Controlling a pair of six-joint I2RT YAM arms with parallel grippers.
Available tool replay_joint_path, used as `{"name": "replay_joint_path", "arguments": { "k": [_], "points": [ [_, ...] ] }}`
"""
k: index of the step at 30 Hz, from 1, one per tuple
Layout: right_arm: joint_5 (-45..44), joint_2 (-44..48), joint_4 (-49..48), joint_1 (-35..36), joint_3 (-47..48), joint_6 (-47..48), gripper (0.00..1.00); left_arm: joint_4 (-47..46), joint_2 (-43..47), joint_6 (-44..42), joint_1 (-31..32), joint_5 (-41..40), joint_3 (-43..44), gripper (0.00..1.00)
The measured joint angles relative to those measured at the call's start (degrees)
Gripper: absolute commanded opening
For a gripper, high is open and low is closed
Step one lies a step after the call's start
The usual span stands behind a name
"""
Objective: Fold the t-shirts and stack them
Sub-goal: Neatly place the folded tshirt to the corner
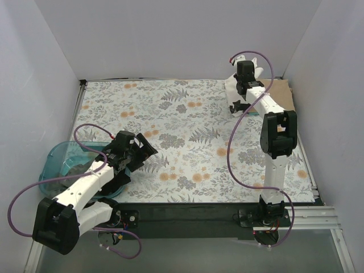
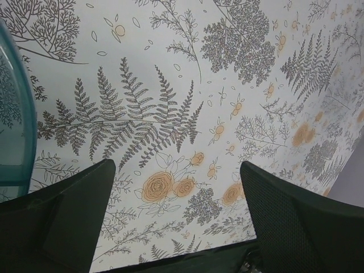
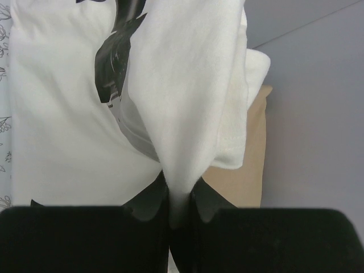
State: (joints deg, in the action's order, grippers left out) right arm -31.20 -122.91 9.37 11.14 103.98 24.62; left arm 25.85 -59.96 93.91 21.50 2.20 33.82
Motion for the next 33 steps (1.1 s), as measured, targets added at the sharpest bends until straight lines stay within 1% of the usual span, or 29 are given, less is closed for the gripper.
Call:
{"name": "replay_joint_path", "arguments": {
  "k": [11,20,25,33],
  "points": [
    [5.5,0.0,1.5,-2.9,3.1,0.7,0.01,0.9,-0.6,-0.2,0.0,-0.8,1.2,0.95],
    [10.6,0.0,7.5,-4.1,9.0,-0.8,0.01,0.9,-0.5,-0.2,0.0,-1.9,1.2,0.95],
    [12.8,0.9,9.5,-5.4,11.7,-2.0,0.01,1.1,0.3,-0.2,0.0,-2.4,1.2,0.97],
    [12.9,1.9,12.3,-7.0,12.2,-3.7,0.01,1.2,0.8,-0.2,0.0,-2.9,1.2,0.98]
  ]
}}
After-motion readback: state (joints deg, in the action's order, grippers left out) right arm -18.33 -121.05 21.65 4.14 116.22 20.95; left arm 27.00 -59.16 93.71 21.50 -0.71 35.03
